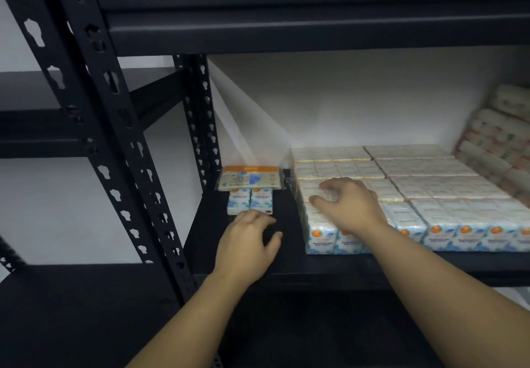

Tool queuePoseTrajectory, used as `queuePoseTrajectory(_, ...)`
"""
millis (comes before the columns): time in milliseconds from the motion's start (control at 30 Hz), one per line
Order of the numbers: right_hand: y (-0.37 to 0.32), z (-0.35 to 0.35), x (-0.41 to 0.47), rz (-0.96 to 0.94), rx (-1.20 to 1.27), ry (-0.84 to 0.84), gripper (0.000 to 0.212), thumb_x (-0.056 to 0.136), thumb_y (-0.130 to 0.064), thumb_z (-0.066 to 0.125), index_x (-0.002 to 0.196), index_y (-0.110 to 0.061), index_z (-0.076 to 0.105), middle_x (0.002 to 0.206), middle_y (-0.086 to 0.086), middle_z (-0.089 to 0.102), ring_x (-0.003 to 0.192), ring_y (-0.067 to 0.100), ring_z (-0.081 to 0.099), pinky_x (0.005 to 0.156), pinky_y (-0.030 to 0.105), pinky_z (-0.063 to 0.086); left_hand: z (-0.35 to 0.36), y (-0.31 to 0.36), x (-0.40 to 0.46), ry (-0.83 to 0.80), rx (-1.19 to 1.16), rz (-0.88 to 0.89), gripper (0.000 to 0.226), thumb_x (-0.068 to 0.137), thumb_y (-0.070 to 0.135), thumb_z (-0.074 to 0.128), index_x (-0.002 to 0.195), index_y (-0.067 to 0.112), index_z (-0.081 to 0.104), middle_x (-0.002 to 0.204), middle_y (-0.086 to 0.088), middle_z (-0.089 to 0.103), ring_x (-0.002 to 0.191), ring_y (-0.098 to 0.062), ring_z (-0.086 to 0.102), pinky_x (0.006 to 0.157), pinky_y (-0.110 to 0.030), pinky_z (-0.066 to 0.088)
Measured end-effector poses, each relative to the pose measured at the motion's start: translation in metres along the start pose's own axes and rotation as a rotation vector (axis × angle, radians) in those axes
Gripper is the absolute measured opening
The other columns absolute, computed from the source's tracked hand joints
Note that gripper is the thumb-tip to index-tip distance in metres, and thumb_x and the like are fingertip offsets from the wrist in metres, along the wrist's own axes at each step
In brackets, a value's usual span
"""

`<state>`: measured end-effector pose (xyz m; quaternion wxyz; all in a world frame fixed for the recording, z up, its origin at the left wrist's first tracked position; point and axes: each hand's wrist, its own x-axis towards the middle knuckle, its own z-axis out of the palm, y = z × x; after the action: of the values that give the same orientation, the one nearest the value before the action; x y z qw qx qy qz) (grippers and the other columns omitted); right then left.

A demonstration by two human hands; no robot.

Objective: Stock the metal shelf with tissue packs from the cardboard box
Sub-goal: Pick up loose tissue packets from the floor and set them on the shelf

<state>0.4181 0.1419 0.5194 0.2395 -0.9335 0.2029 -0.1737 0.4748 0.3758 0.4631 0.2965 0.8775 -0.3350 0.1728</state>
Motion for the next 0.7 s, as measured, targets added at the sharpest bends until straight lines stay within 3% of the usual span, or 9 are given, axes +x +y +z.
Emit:
queuePoseTrajectory(67,0.000,-0.003,0.000,0.068,0.215,-0.001,0.047,0.085,-0.060,0.073,0.121,-0.031,0.072,0.127,-0.015,0.068,0.103,0.016,0.070,0.085,0.033,0.057,-0.004,0.011,-0.012,0.000,-0.037,0.044,0.033,0.094,0.042,0.068,0.121,0.025,0.073,0.118,0.012,0.068,0.114,-0.007,0.058,0.097,-0.028,0.051)
queuePoseTrajectory(200,-0.001,-0.018,-0.002,0.104,0.525,0.202,0.026,0.086,-0.047,0.078,0.101,-0.026,0.079,0.104,-0.014,0.076,0.102,0.004,0.069,0.081,0.019,0.047,-0.003,0.033,-0.035,-0.002,-0.146,0.138,0.033,0.093,0.045,0.061,0.115,0.025,0.074,0.107,0.014,0.066,0.105,-0.005,0.056,0.090,-0.029,0.053)
queuePoseTrajectory(267,-0.001,-0.029,-0.014,0.061,0.539,0.282,0.015,0.088,-0.042,0.077,0.093,-0.027,0.078,0.097,-0.019,0.074,0.093,-0.007,0.066,0.079,0.016,0.046,0.004,0.048,-0.044,0.009,-0.189,0.194,0.029,0.094,0.042,0.063,0.112,0.023,0.074,0.103,0.013,0.065,0.099,-0.007,0.057,0.086,-0.028,0.053)
queuePoseTrajectory(400,0.026,-0.042,-0.058,-0.023,0.473,0.360,0.009,0.090,-0.037,0.076,0.088,-0.028,0.076,0.094,-0.017,0.074,0.091,0.002,0.068,0.080,0.027,0.053,0.026,0.083,-0.062,-0.014,-0.265,0.260,0.027,0.093,0.037,0.066,0.112,0.020,0.075,0.100,0.011,0.065,0.096,-0.010,0.059,0.084,-0.028,0.053)
queuePoseTrajectory(500,0.067,-0.048,-0.107,-0.064,0.410,0.386,0.005,0.092,-0.024,0.076,0.088,-0.023,0.074,0.092,-0.012,0.071,0.095,0.002,0.065,0.084,0.015,0.048,0.042,0.111,-0.077,-0.061,-0.282,0.276,0.027,0.092,0.036,0.067,0.111,0.020,0.076,0.100,0.010,0.066,0.097,-0.011,0.060,0.085,-0.026,0.052)
queuePoseTrajectory(567,0.103,-0.050,-0.141,-0.057,0.390,0.387,0.005,0.092,-0.019,0.076,0.087,-0.019,0.075,0.088,-0.011,0.071,0.093,0.003,0.067,0.086,0.015,0.047,0.053,0.130,-0.088,-0.111,-0.270,0.278,0.028,0.093,0.038,0.066,0.112,0.021,0.075,0.100,0.012,0.065,0.097,-0.009,0.059,0.083,-0.023,0.050)
queuePoseTrajectory(700,0.198,-0.048,-0.200,0.057,0.335,0.288,0.005,0.090,-0.020,0.078,0.088,-0.023,0.075,0.087,-0.013,0.068,0.088,0.002,0.066,0.077,0.021,0.053,0.091,0.172,-0.116,-0.244,-0.217,0.245,0.032,0.095,0.043,0.062,0.117,0.024,0.074,0.102,0.014,0.064,0.098,-0.005,0.056,0.079,-0.024,0.053)
